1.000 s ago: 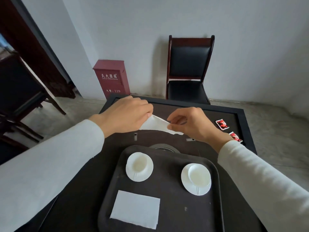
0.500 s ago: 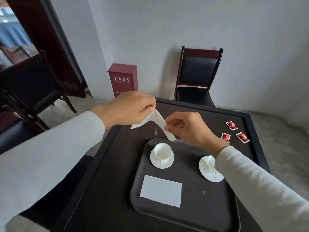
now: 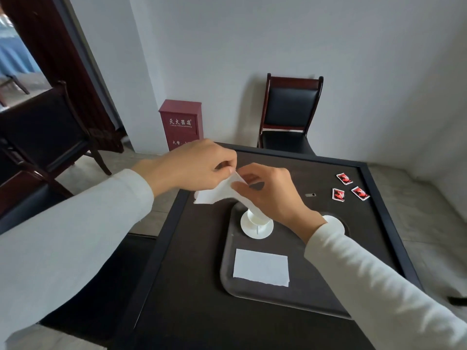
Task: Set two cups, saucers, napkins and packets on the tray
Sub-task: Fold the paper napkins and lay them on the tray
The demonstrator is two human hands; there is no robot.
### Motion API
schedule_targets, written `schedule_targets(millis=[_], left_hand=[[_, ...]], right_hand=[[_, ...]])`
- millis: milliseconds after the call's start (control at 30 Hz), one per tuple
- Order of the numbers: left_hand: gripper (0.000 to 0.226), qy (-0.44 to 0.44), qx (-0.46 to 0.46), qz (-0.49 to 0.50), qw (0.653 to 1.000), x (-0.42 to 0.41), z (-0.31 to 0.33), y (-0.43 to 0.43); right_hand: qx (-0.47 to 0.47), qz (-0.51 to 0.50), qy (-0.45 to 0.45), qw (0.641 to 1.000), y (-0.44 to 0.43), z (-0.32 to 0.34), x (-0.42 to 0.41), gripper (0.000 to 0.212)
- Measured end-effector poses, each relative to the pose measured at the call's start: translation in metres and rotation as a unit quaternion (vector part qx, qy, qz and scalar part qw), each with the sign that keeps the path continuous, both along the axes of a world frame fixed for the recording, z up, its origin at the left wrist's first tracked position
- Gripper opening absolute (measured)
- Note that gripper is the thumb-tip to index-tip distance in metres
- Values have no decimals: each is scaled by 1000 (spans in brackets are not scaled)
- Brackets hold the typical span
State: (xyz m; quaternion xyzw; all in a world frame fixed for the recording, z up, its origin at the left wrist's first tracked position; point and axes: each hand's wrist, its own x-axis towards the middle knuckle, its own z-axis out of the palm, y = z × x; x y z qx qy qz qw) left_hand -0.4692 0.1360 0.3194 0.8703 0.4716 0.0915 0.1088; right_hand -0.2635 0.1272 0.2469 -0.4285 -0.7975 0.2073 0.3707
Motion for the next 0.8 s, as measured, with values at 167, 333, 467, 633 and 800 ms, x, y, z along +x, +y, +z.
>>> schedule_targets(millis=[167,333,467,633,800], left_hand=[[17,-77,-78,50,993,-27,-11,-20],[13,-375,-238,117,888,-35,-56,-52],[47,-601,-383,217,667,-13,-111,-87],[64,-703,-482,247,461,36,-173,-122],[26,-627,-397,366,562,76,-199,-126]], right_hand=[[-53,-21,-7,998,-28,-11,14,10],[-258,1,208,943,-59,-20,30,19],[-332,6,296,896,-78,-36,44,30],[-350,-44,310,883,-94,-66,68,32],[-388,-82,288,872,-97,-101,98,22]])
